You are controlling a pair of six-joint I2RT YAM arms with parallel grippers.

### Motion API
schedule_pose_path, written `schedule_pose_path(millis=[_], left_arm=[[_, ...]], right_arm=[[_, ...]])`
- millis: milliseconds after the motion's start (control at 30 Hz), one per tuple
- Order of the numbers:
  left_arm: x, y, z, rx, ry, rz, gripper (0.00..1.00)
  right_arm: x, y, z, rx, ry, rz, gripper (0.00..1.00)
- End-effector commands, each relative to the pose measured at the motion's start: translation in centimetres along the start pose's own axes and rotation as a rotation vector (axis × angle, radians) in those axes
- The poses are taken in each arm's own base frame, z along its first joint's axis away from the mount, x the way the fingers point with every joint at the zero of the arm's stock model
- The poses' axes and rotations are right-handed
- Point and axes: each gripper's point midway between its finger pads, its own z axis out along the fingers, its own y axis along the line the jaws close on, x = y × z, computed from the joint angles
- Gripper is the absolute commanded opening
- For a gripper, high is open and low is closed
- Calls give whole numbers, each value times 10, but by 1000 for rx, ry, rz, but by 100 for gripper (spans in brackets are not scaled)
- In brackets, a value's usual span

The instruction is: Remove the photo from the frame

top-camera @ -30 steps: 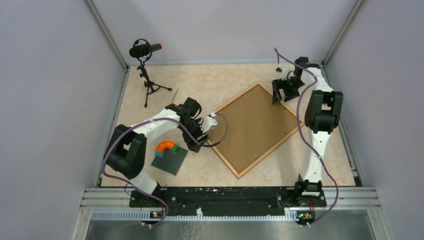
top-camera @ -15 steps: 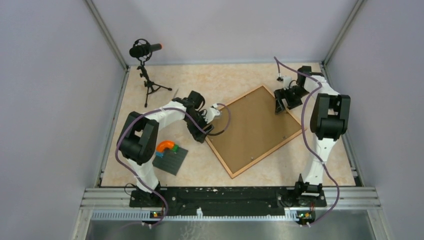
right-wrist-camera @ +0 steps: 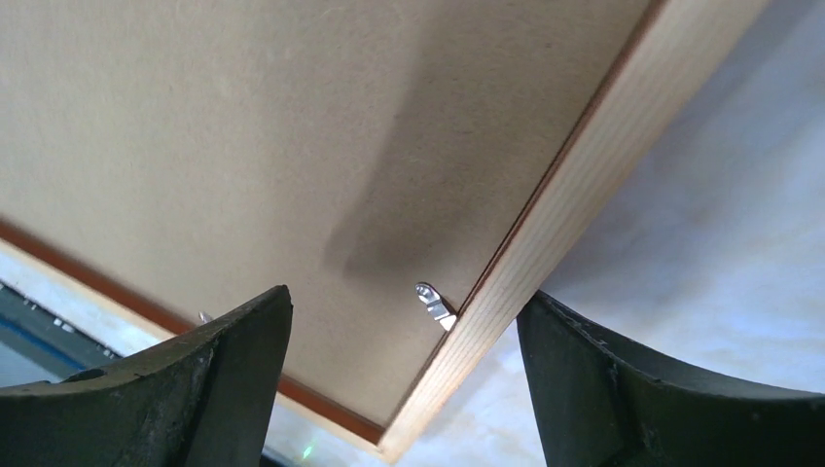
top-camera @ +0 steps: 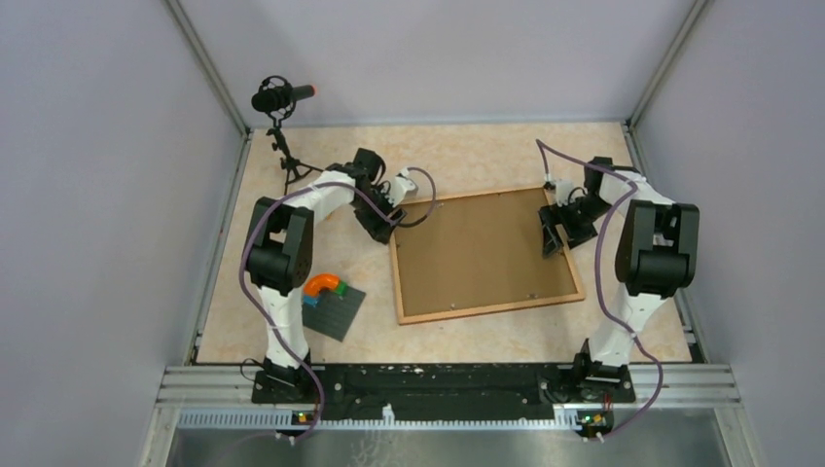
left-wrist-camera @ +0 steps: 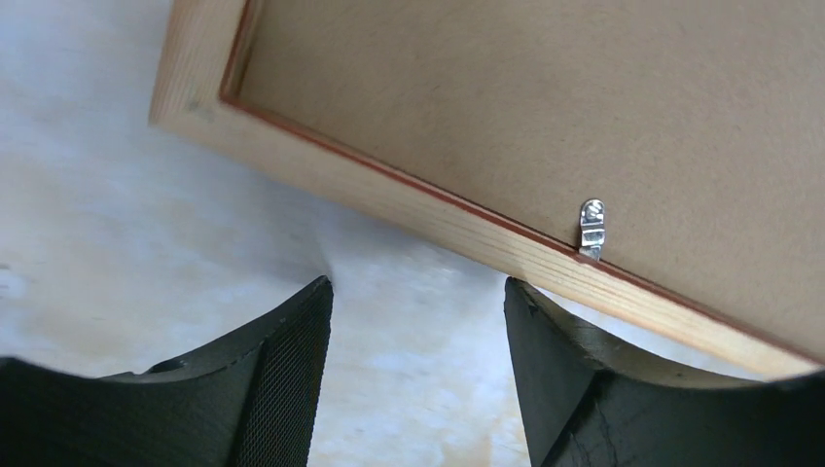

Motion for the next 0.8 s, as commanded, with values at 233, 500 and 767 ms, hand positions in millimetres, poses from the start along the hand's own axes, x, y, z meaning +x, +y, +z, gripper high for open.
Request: schedule_pose_path(millis=[233,500,767], left_arm=[[-79,32,-34,-62,-224,-29,71],[-61,80,-101,-240,-263,-231,75],[2,145,-105,-389,-248,-427,74]], right_arm=[[29,65,-10,-212,40,46,83],[7,60,-49,-147,-62,35,84],[-66,44,-132,27,-319,-60,88]])
